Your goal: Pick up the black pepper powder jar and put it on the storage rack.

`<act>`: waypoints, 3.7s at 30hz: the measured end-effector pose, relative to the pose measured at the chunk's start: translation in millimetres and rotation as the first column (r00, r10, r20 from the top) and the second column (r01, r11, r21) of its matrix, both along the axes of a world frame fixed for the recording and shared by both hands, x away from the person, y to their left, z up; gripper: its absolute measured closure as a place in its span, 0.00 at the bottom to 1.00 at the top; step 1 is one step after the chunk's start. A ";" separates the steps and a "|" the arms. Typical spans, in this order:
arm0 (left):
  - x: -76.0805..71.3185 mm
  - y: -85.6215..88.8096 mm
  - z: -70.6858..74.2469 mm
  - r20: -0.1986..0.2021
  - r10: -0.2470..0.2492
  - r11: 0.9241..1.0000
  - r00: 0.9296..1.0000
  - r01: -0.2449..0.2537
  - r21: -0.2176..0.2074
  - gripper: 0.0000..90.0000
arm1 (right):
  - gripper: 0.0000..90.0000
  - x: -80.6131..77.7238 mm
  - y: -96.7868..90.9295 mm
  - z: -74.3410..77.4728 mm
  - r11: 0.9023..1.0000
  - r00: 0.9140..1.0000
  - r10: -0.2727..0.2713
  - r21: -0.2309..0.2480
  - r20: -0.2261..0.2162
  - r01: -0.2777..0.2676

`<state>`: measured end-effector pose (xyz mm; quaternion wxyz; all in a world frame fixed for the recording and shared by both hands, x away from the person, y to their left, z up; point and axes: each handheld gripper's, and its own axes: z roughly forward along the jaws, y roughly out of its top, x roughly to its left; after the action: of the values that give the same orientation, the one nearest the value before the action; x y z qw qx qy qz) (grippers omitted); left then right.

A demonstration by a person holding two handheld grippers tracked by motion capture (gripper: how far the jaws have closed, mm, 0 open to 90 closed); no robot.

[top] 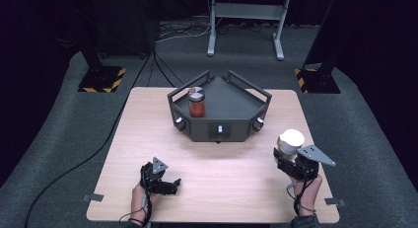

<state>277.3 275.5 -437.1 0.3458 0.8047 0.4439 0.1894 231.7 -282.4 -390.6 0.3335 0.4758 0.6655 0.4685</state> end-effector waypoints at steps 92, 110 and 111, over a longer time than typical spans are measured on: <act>-0.6 0.1 -0.1 0.003 -0.002 1.000 1.000 0.002 0.001 0.03 | 0.34 90.0 35.4 57.3 0.992 0.992 0.122 0.006 0.020 -0.122; -0.9 0.2 -0.1 0.006 -0.006 1.000 1.000 0.006 0.003 0.03 | 0.34 111.0 41.9 63.7 0.991 0.992 0.129 0.017 0.013 -0.129; -0.9 0.2 0.0 0.006 -0.006 1.000 1.000 0.006 0.003 0.03 | 0.34 111.9 42.7 64.6 0.991 0.991 0.132 0.016 0.014 -0.132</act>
<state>276.4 275.7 -437.1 0.3464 0.8061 0.4400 0.1913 343.6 -239.8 -326.0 0.3020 0.4305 0.6894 0.4982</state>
